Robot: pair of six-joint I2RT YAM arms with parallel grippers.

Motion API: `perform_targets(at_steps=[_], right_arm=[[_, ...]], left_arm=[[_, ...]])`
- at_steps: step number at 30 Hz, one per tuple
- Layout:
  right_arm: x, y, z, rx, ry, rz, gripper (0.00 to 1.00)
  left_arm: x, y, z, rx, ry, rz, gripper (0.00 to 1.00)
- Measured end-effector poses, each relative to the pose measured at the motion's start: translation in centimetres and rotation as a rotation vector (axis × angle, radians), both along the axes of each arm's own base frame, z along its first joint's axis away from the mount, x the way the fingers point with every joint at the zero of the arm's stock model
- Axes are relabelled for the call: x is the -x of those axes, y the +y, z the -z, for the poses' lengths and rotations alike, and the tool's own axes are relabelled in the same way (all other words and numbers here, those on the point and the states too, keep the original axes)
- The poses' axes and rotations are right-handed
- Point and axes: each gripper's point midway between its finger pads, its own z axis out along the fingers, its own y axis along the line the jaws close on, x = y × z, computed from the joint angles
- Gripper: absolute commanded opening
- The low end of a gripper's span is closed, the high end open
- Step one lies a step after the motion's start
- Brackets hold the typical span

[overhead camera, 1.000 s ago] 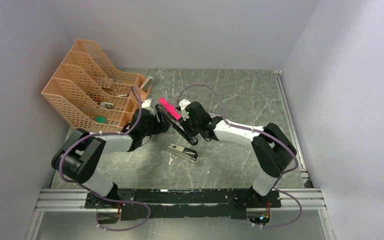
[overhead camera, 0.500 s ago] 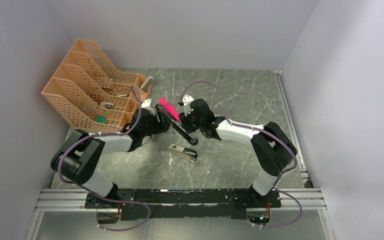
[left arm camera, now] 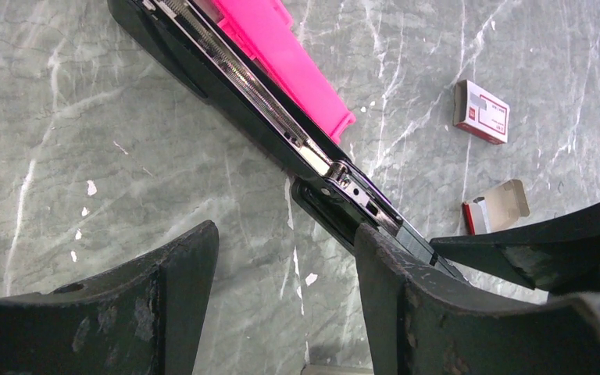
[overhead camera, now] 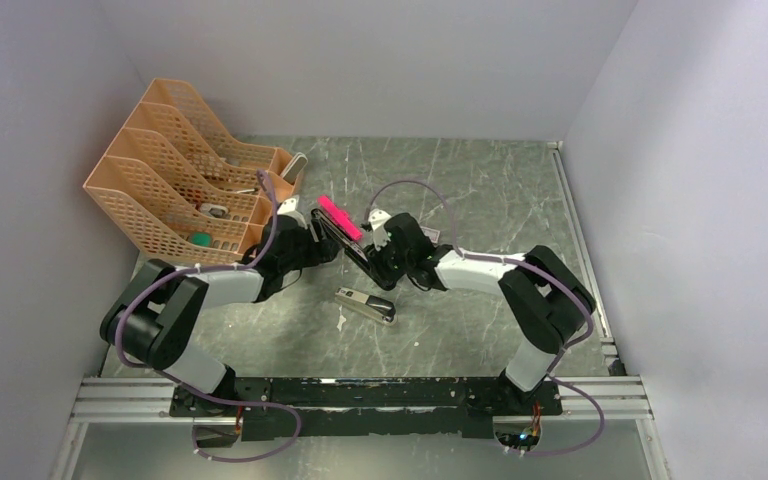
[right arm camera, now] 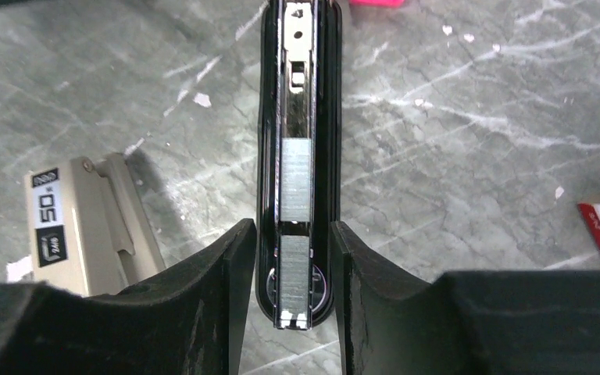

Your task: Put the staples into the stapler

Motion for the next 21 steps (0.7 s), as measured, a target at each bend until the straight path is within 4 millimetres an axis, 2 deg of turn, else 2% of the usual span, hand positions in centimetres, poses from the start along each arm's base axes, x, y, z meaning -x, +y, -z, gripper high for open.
perform_targets(at_steps=[5, 13, 16, 18, 21], right_arm=[[0.5, -0.8, 1.0, 0.029, 0.011, 0.010, 0.31], [0.3, -1.0, 1.1, 0.010, -0.032, 0.017, 0.00], [0.2, -1.0, 1.1, -0.015, -0.041, 0.016, 0.00], [-0.1, -1.1, 1.0, -0.049, -0.033, 0.022, 0.00], [-0.4, -1.3, 0.9, -0.107, -0.003, 0.027, 0.00]], left_arm=[[-0.2, 0.1, -0.6, 0.019, -0.007, -0.012, 0.71], [-1.3, 0.5, -2.0, 0.100, 0.002, -0.071, 0.76], [-2.1, 0.6, -1.9, 0.159, 0.025, -0.097, 0.80], [-2.4, 0.7, -1.4, 0.186, 0.047, -0.111, 0.84], [-2.9, 0.5, -0.5, 0.229, 0.086, -0.123, 0.85]])
